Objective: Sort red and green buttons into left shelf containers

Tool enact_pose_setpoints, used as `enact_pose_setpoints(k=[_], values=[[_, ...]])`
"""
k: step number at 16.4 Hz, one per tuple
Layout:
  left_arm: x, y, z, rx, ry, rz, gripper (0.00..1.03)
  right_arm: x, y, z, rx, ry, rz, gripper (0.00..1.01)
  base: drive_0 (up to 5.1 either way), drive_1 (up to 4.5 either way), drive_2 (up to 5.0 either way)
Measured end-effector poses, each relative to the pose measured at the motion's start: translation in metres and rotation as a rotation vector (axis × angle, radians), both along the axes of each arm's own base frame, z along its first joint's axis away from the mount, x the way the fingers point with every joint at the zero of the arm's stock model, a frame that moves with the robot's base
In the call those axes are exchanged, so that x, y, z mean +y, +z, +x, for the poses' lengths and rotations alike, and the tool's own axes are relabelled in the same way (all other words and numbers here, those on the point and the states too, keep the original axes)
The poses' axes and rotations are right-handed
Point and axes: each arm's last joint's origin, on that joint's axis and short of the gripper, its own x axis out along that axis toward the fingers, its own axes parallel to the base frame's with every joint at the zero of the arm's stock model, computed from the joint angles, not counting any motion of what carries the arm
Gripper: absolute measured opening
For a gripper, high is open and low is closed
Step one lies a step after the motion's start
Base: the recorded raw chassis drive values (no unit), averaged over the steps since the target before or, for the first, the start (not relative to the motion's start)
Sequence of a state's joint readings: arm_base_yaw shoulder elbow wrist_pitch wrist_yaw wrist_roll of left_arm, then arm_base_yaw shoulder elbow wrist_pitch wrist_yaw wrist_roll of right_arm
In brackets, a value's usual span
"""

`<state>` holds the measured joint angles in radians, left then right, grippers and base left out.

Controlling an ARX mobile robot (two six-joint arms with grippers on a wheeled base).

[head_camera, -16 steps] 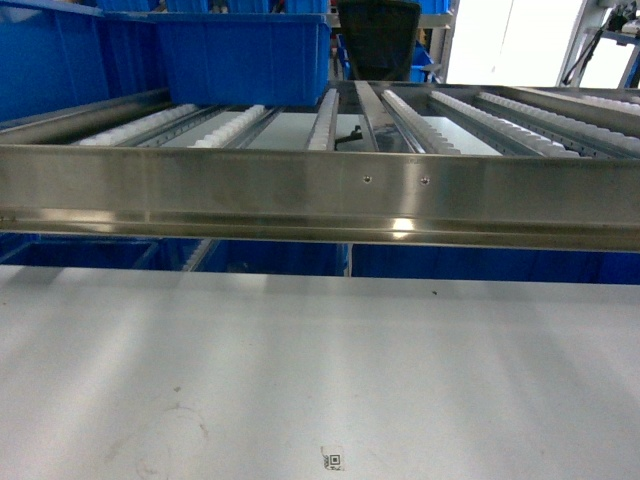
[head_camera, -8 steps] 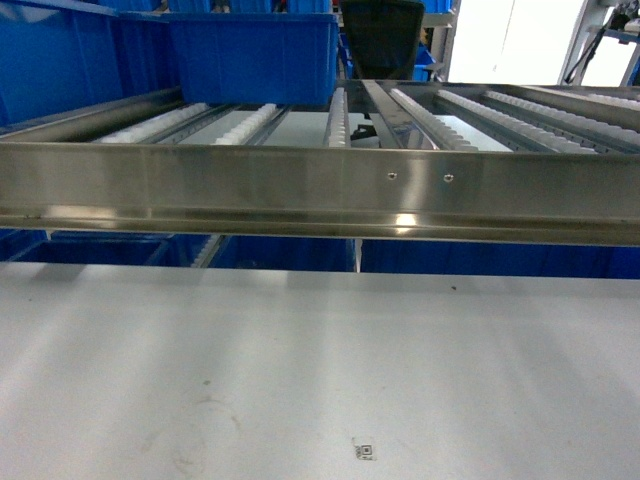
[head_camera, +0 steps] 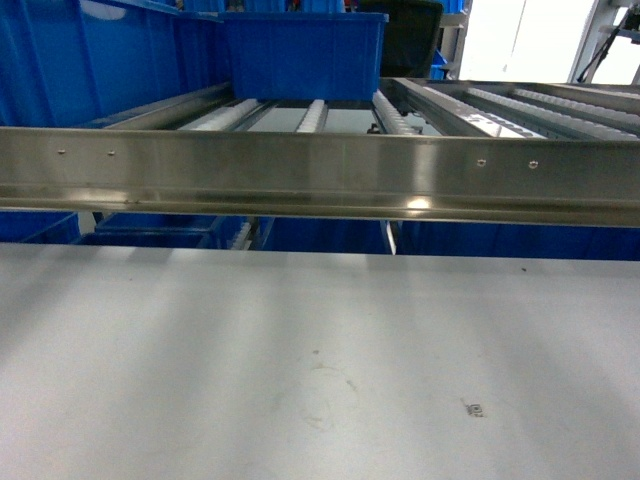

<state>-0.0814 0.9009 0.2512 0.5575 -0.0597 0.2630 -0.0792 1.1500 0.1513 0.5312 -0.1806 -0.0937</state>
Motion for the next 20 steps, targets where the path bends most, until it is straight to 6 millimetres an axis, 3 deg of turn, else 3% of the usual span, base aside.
enact_pose_setpoints(k=[15, 20], values=[[0.0000, 0.0000, 0.0000, 0.000, 0.000, 0.000, 0.26, 0.0000, -0.0001, -0.0001, 0.002, 0.000, 0.000, 0.26, -4.7, 0.69, 3.8], [0.0000, 0.0002, 0.0000, -0.002, 0.000, 0.000, 0.26, 0.0000, -0.0002, -0.0001, 0.002, 0.000, 0.000, 0.26, -4.9, 2.49, 2.5]])
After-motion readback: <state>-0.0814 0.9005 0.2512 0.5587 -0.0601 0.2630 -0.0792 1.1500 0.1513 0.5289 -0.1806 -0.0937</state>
